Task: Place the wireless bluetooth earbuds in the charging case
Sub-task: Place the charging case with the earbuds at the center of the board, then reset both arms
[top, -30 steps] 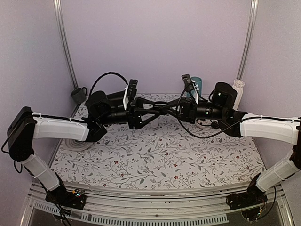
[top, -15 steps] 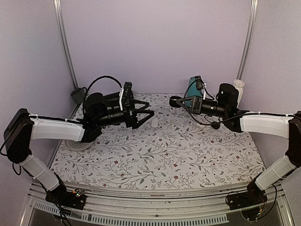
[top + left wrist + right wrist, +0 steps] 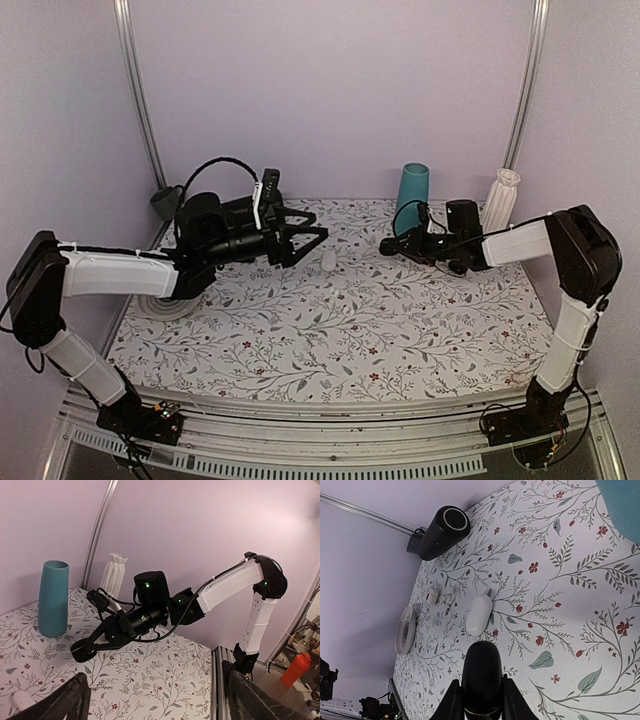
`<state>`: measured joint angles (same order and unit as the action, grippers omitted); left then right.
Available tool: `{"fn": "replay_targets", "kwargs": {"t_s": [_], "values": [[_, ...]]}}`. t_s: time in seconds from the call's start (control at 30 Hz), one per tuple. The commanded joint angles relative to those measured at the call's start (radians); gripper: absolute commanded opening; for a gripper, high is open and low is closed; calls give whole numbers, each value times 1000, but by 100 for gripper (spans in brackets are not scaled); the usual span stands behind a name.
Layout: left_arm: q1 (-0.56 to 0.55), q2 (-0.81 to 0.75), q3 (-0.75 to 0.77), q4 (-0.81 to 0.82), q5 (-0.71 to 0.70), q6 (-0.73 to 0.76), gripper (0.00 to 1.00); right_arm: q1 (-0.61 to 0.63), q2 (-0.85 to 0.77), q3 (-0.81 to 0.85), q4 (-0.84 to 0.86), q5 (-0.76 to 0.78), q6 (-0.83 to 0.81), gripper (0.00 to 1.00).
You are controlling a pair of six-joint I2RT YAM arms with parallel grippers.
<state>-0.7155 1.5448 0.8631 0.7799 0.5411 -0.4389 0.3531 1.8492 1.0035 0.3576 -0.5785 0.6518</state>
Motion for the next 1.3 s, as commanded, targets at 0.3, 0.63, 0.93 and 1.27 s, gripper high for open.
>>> {"fn": "replay_targets", "kwargs": {"t_s": [0.3, 0.63, 0.93, 1.27], "values": [[2, -121, -2, -68, -13, 37, 96, -38, 197, 114, -62, 71, 56, 4], [3, -175, -19, -118, -22, 78, 96, -43, 226, 156, -140, 126, 56, 34], [2, -172, -44, -101, -17, 87, 96, -43, 144, 120, -177, 175, 25, 62], [8, -142, -22, -98, 2, 98, 96, -40, -21, 36, -196, 215, -21, 99]]}}
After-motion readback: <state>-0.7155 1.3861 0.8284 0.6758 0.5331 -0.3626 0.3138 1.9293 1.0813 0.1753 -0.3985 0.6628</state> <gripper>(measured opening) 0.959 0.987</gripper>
